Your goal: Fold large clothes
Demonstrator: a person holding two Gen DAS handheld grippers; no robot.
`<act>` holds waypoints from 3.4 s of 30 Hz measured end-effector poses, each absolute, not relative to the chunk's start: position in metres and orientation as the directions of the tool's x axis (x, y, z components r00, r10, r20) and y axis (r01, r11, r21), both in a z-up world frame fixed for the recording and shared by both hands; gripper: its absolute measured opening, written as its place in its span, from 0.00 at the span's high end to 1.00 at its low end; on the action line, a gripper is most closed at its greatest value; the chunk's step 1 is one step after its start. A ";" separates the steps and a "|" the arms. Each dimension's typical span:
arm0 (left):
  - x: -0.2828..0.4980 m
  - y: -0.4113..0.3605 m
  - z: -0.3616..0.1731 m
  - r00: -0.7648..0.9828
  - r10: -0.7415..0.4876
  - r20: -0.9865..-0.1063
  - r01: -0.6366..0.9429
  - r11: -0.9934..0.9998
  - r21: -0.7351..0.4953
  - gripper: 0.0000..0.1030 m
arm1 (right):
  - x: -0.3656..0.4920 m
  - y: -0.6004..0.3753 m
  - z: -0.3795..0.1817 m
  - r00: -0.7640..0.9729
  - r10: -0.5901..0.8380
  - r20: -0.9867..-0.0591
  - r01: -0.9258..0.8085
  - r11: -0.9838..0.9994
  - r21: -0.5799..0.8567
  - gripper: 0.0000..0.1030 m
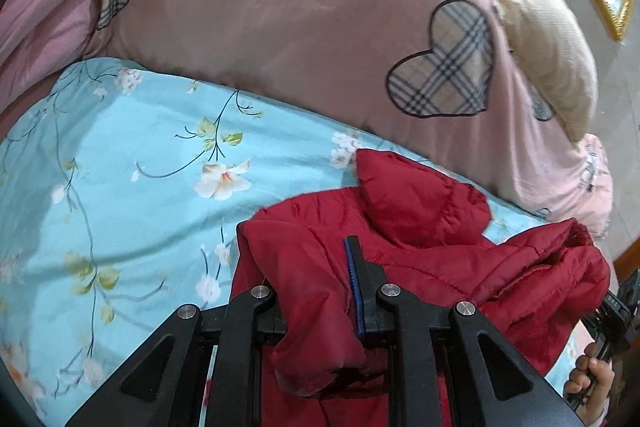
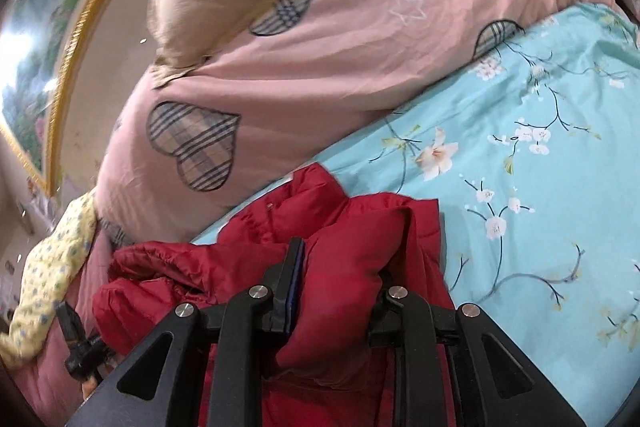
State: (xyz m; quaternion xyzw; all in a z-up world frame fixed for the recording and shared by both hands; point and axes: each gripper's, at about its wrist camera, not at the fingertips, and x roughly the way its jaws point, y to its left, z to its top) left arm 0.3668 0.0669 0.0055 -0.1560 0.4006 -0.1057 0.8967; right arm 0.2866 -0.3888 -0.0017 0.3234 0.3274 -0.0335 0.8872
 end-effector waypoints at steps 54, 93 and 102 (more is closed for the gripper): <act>0.384 -0.068 -0.095 0.638 -0.253 -0.728 0.258 0.960 -0.108 0.20 | 0.361 -0.381 -0.042 0.798 0.038 -0.601 0.312 0.827 0.467 0.25; 0.451 -0.039 -0.104 0.576 -0.203 -0.792 0.153 0.978 -0.140 0.20 | 0.436 -0.316 -0.109 0.611 0.038 -0.791 0.209 0.956 0.208 0.20; 0.438 -0.036 -0.082 0.560 -0.209 -0.802 0.156 0.977 -0.146 0.22 | 0.432 -0.316 -0.107 0.609 0.056 -0.791 0.199 0.955 0.221 0.19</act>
